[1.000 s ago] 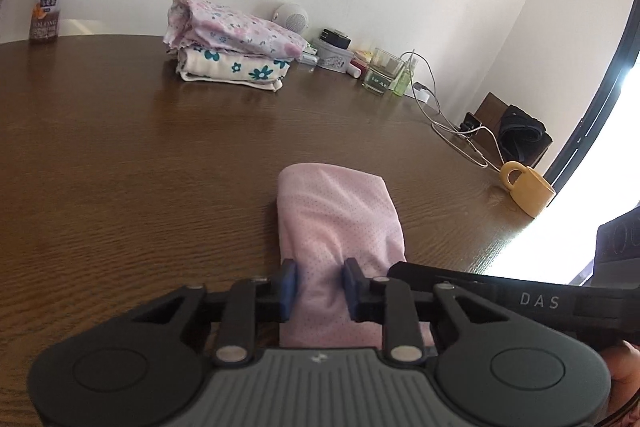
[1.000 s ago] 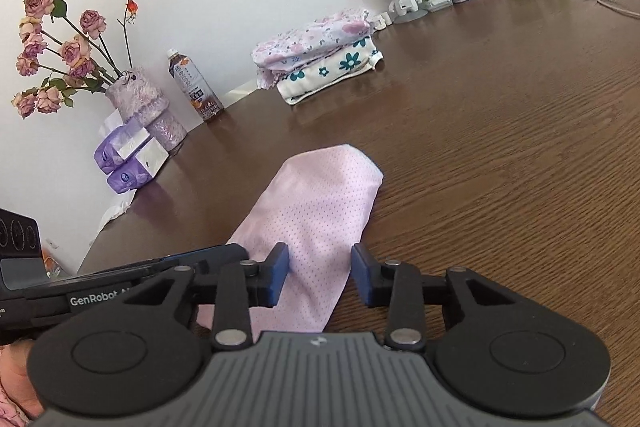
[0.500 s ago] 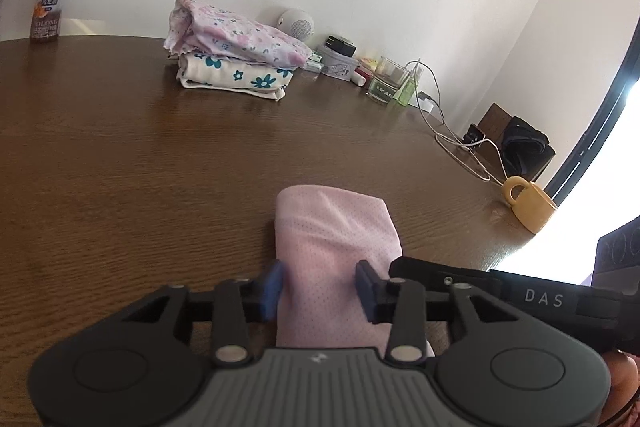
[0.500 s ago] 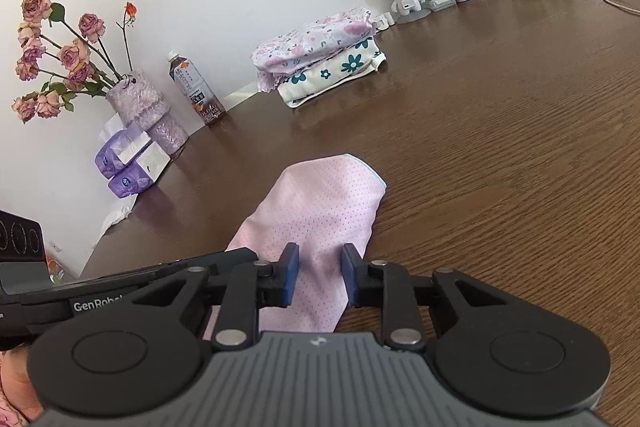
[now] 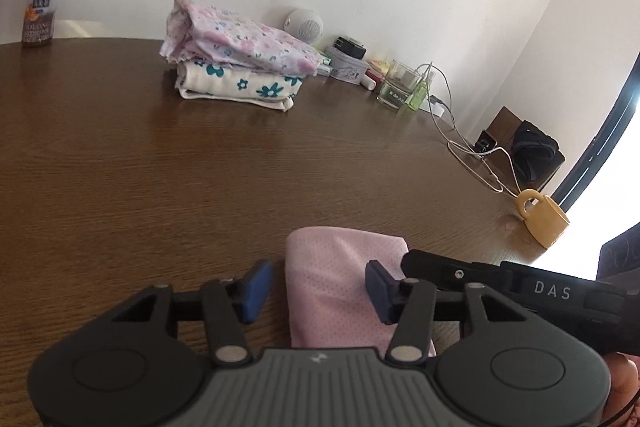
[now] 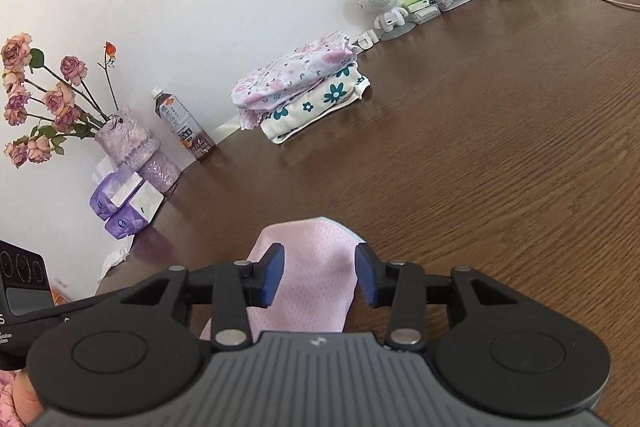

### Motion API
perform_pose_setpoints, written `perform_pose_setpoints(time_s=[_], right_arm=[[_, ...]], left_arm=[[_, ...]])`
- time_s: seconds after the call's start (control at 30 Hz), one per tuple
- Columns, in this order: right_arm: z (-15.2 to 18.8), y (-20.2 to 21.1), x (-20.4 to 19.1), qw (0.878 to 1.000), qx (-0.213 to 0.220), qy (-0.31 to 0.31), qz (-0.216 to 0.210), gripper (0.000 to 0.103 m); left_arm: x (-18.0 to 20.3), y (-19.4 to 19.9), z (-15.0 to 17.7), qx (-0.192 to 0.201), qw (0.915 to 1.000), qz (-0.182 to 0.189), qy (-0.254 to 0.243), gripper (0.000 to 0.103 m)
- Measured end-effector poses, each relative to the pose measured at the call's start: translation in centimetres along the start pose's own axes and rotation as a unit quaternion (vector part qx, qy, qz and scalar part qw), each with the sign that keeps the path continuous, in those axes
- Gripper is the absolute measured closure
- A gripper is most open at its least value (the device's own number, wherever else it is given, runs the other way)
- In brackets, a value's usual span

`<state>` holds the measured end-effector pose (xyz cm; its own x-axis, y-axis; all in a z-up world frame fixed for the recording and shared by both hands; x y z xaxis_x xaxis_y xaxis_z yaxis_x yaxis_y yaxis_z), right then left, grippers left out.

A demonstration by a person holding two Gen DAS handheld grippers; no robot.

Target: Fold clothes

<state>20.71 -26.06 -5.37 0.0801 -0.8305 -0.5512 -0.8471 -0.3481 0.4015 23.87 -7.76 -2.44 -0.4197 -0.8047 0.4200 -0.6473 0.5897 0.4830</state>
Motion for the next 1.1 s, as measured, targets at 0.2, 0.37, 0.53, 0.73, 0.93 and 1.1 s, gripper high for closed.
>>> perform_pose_setpoints(time_s=[0.2, 0.37, 0.53, 0.73, 0.93, 1.1], right_arm=[[-0.4, -0.9, 0.7, 1.000, -0.002, -0.021, -0.008, 0.072], [-1.0, -2.3, 1.6, 1.000, -0.003, -0.028, -0.001, 0.080], [-0.8, -2.5, 2.1, 0.999, -0.001, -0.046, -0.008, 0.073], [-1.7, -0.9, 1.5, 1.000, 0.023, 0.001, -0.021, 0.051], [-2.5, -1.9, 0.3, 0.995, -0.013, 0.082, -0.053, 0.050], [-2.4, -4.0, -0.9, 0.988, -0.061, 0.113, -0.091, 0.050]], left_arm=[[-0.3, -1.0, -1.0, 0.008, 0.9998, 0.003, 0.018, 0.052], [-1.0, -2.8, -1.5, 0.002, 0.9994, 0.004, 0.036, 0.076], [-1.5, -2.0, -1.7, 0.010, 0.9984, 0.014, 0.054, 0.048], [-0.2, 2.6, -0.2, 0.015, 0.9996, 0.022, 0.003, 0.045], [1.0, 5.0, 3.7, -0.012, 0.9995, 0.025, -0.016, 0.047], [0.3, 5.7, 5.0, -0.017, 0.9996, 0.019, 0.009, 0.054]])
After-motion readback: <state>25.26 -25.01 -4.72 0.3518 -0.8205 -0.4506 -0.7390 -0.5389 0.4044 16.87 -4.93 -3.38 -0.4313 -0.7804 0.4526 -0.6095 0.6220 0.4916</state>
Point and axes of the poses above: each gripper's, at about its wrist camera, not at the fingertips, and y roughly against the way its jaws point, x to its right, z to its underside, the point moved 8 cm from there along -y, roughly the way its jaws point, and after that the axes turned 8 degrees about x, right-handed, at the moved point
